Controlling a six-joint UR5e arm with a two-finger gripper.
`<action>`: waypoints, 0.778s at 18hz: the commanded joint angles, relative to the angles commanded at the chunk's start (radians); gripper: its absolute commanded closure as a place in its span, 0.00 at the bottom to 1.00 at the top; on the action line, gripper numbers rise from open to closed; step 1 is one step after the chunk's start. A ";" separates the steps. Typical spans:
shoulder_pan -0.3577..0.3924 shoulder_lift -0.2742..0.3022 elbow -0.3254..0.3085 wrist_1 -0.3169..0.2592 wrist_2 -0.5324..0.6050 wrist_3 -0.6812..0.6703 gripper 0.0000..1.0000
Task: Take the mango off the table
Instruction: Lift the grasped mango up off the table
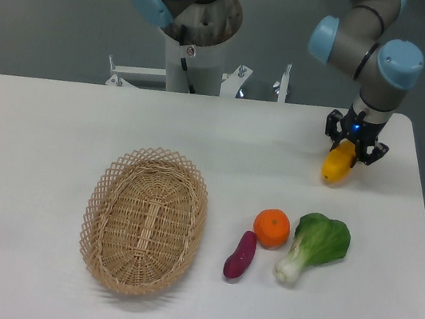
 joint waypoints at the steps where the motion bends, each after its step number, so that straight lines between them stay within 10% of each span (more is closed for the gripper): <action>1: -0.006 0.015 0.025 -0.027 0.000 -0.002 0.64; 6: -0.072 0.029 0.287 -0.337 -0.029 -0.087 0.63; 14: -0.084 0.034 0.381 -0.356 -0.169 -0.202 0.64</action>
